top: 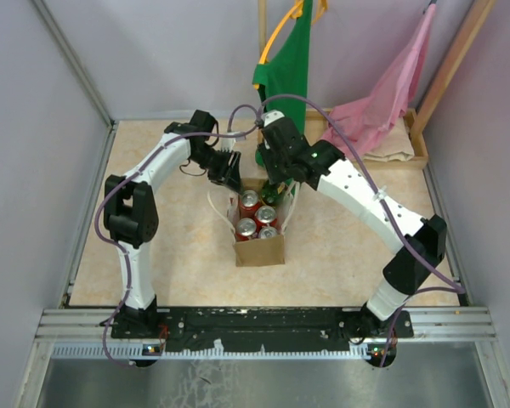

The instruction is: Place the beverage into the canvas bag

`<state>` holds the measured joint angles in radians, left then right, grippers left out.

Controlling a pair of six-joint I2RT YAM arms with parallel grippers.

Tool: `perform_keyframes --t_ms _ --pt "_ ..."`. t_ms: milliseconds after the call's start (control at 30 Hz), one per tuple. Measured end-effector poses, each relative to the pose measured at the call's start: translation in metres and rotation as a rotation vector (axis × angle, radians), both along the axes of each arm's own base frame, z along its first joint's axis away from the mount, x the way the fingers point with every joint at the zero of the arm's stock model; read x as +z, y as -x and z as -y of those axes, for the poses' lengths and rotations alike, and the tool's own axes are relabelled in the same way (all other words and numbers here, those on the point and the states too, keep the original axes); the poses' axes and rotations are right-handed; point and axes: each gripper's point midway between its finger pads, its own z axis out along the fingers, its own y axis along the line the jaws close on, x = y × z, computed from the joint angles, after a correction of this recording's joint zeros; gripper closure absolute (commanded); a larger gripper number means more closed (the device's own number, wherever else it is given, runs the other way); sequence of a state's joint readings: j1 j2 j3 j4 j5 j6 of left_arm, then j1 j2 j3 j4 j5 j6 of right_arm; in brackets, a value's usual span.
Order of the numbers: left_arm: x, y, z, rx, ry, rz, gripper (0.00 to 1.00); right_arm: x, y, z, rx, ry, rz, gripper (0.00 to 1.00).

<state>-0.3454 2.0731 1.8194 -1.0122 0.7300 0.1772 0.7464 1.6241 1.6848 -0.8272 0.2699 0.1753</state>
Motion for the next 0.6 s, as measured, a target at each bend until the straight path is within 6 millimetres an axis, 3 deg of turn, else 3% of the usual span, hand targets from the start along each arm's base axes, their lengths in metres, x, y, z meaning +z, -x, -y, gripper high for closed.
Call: perform_keyframes --t_ms 600 --pt "0.000 0.000 0.000 -0.002 0.000 0.003 0.51 -0.020 0.003 -0.002 0.015 0.007 -0.030 1.00"
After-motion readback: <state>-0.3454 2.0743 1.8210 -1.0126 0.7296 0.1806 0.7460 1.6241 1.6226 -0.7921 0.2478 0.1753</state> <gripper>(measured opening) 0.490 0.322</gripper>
